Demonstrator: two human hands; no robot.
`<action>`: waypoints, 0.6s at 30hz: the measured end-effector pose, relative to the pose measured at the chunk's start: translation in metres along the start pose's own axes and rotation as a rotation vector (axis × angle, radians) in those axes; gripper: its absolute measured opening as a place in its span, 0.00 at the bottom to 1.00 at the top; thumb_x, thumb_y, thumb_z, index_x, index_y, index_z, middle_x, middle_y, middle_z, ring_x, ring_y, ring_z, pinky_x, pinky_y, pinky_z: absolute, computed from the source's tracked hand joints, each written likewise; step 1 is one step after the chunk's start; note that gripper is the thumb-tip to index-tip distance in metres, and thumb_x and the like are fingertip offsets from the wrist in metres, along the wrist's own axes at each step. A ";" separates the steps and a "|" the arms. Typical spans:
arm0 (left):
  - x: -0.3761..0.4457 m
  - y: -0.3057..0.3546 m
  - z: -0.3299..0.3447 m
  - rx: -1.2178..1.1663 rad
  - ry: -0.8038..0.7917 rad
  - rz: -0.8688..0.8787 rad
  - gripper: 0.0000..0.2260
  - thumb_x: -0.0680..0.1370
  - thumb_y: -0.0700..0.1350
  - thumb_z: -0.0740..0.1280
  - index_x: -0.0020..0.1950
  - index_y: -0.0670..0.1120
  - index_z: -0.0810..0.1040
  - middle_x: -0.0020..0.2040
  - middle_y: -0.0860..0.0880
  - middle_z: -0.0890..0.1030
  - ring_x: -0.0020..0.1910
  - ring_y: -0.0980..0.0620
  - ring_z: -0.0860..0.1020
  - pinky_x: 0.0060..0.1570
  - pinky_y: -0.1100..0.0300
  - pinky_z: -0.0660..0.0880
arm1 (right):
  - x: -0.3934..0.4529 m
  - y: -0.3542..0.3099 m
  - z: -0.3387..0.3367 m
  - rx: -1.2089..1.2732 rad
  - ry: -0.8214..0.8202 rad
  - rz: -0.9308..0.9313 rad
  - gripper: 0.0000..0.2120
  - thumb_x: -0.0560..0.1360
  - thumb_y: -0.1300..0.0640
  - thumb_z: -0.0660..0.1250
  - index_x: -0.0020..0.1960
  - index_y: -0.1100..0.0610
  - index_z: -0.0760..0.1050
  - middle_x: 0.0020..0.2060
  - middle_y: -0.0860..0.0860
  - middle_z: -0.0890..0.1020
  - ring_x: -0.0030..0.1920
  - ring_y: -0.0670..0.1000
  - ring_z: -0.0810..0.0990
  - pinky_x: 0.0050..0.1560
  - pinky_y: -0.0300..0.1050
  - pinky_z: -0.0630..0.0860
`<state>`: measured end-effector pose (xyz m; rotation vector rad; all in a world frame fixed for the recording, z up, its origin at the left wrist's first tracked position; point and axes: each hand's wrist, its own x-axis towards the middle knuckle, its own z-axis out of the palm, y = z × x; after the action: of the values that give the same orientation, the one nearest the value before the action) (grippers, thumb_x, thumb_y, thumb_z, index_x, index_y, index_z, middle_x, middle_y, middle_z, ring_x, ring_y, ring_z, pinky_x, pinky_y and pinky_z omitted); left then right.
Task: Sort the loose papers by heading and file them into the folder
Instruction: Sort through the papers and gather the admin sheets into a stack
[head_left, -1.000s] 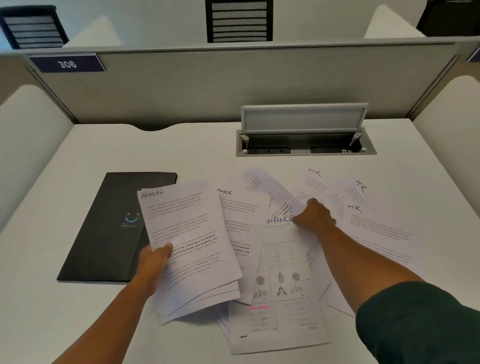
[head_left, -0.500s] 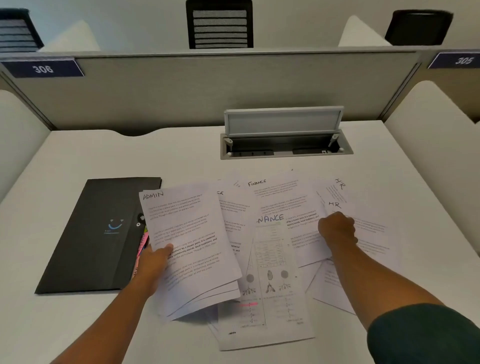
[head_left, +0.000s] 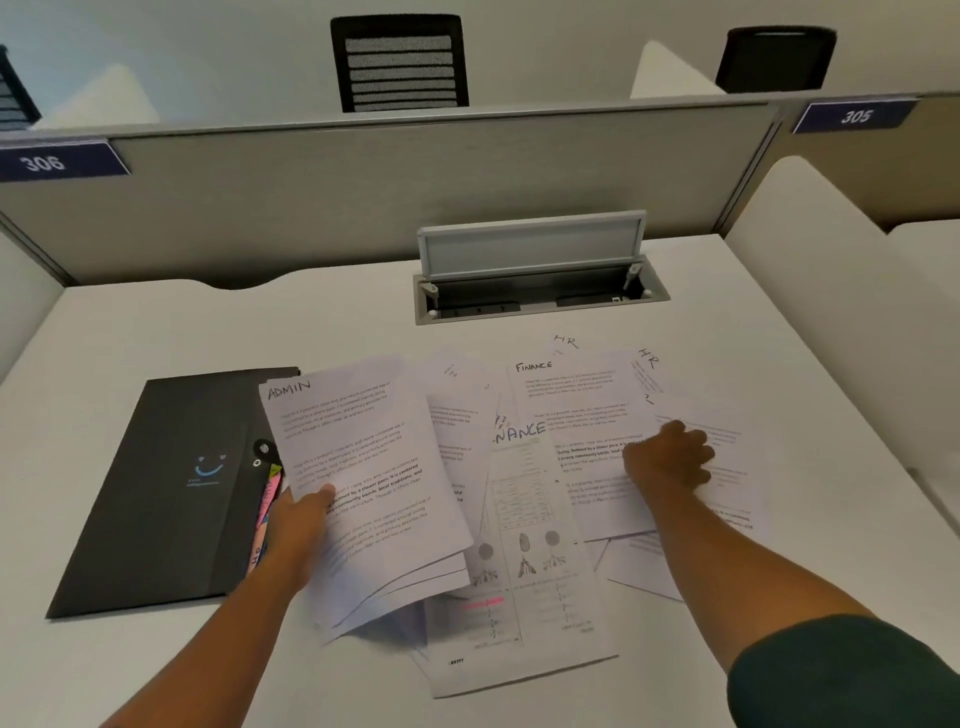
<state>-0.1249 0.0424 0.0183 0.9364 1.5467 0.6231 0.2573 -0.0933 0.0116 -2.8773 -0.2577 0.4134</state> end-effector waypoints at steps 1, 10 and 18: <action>0.000 0.001 -0.002 -0.012 0.026 0.003 0.16 0.81 0.40 0.63 0.70 0.46 0.70 0.60 0.47 0.77 0.55 0.45 0.75 0.53 0.48 0.73 | -0.004 -0.005 0.004 0.050 -0.010 -0.074 0.22 0.71 0.57 0.69 0.63 0.60 0.70 0.61 0.60 0.70 0.61 0.60 0.70 0.58 0.56 0.72; 0.001 -0.009 -0.034 -0.024 0.135 0.016 0.06 0.81 0.45 0.64 0.57 0.48 0.74 0.49 0.46 0.81 0.46 0.44 0.80 0.39 0.53 0.77 | -0.068 -0.085 0.033 0.496 -0.493 -0.383 0.17 0.73 0.43 0.69 0.52 0.55 0.76 0.50 0.51 0.82 0.49 0.52 0.82 0.51 0.50 0.79; 0.002 -0.002 -0.014 -0.069 -0.060 -0.045 0.11 0.80 0.40 0.66 0.62 0.47 0.76 0.53 0.47 0.82 0.46 0.50 0.81 0.43 0.56 0.76 | -0.115 -0.122 0.036 0.528 -1.197 -0.350 0.33 0.65 0.34 0.73 0.61 0.56 0.76 0.54 0.56 0.83 0.52 0.57 0.84 0.50 0.52 0.81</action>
<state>-0.1388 0.0450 0.0183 0.8585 1.4793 0.6075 0.1213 0.0069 0.0372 -1.7103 -0.6746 1.7400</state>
